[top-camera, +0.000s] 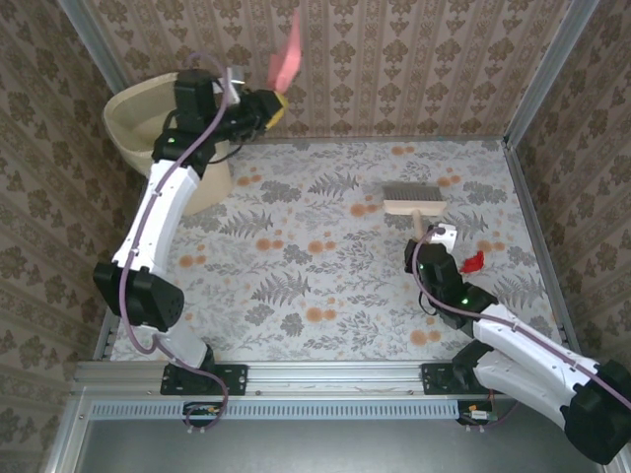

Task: Sweep away the paper scraps from the table

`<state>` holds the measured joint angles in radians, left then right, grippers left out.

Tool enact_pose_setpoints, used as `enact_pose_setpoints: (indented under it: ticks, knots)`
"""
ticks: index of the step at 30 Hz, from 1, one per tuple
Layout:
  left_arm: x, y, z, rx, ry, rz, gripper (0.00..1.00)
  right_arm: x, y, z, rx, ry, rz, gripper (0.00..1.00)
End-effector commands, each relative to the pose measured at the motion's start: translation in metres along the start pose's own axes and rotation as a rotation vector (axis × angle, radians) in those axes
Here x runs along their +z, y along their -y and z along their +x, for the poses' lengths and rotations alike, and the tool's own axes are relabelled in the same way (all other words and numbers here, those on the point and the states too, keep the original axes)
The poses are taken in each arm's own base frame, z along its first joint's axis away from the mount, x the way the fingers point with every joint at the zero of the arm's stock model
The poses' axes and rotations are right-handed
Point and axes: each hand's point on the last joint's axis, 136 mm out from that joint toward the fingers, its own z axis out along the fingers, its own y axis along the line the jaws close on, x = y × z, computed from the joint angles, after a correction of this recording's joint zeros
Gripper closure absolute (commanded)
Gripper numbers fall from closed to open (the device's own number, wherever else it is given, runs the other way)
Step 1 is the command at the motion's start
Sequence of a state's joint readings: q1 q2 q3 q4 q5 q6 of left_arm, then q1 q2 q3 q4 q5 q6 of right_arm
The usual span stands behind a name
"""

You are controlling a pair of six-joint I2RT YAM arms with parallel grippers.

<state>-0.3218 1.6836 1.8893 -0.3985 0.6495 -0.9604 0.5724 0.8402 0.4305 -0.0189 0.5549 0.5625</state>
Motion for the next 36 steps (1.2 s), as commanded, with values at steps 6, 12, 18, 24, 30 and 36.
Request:
enact_pose_setpoints:
  ticks: [6,12,18,24,30,36]
  knots:
    - [0.083,-0.027,0.085,0.356,-0.268,-0.146,1.00,-0.018,0.049,-0.017,0.102,0.131,0.204,1.00]
    - [0.132,-0.063,0.129,0.465,-0.417,-0.185,1.00,-0.026,0.068,-0.020,0.134,0.167,0.285,1.00]
    - [0.147,-0.110,0.164,0.582,-0.535,-0.229,1.00,-0.030,0.082,-0.022,0.149,0.188,0.356,1.00]
    - [0.142,-0.156,0.183,0.793,-0.587,-0.302,1.00,-0.035,0.090,-0.022,0.227,0.189,0.386,1.00]
    - [0.138,-0.176,0.197,0.874,-0.650,-0.295,1.00,-0.049,0.090,-0.044,0.267,0.190,0.409,1.00]
    - [0.140,-0.192,0.213,0.959,-0.684,-0.305,1.00,-0.075,0.107,-0.076,0.349,0.095,0.563,1.00]
